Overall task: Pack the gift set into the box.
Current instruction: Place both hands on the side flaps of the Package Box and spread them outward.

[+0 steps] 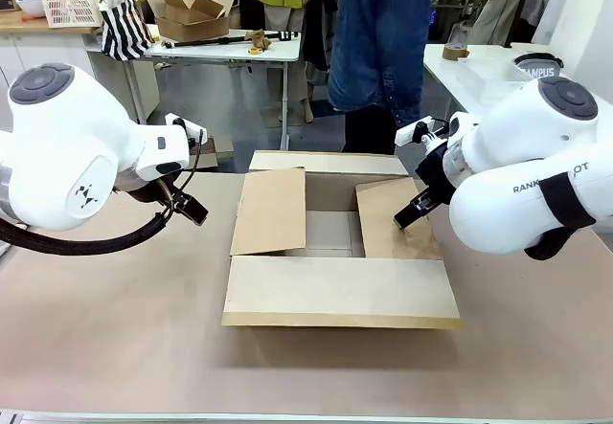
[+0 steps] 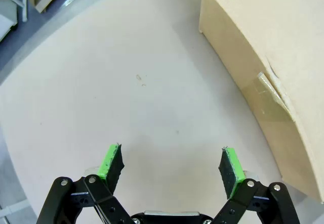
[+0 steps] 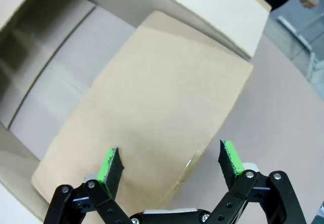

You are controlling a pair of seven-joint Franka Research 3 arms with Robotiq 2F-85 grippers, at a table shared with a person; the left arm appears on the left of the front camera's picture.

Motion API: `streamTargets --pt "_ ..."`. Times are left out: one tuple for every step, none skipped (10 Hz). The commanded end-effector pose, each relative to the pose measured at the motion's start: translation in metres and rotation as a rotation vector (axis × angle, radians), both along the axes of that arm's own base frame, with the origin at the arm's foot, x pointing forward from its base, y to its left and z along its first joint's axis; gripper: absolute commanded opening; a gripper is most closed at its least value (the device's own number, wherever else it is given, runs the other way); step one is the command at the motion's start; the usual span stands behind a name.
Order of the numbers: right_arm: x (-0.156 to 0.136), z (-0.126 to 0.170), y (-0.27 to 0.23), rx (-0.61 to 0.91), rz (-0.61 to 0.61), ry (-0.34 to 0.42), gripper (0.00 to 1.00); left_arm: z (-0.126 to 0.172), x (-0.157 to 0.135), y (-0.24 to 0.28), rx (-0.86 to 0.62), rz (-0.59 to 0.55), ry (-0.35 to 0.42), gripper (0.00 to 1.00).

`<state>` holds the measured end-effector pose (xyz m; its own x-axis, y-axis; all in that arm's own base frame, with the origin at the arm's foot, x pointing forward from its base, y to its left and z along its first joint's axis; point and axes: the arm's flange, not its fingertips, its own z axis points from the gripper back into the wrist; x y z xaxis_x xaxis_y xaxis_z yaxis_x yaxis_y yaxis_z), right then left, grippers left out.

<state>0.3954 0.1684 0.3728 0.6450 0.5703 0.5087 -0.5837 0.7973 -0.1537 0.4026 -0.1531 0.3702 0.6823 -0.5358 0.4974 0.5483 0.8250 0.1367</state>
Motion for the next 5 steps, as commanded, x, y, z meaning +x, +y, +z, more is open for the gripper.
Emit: streamTargets --pt "0.0000 0.0000 -0.0001 0.000 0.000 0.000 1.00 0.0002 0.0003 0.0008 -0.001 0.002 0.000 1.00" --pt "0.0000 0.0000 -0.0001 0.000 0.000 0.000 1.00 0.0002 0.0003 0.0008 -0.001 0.002 0.000 1.00" --pt "0.0000 0.0000 -0.0001 0.000 0.000 0.000 1.00 0.0002 0.0003 0.0008 -0.001 0.002 0.000 1.00" --pt "0.0000 0.0000 -0.0001 0.000 0.000 0.000 1.00 0.0002 0.0003 0.0008 -0.001 0.002 0.000 1.00" --pt "0.0000 0.0000 -0.0001 0.000 0.000 0.000 1.00 0.0002 0.0003 0.0008 -0.001 0.002 0.000 1.00"
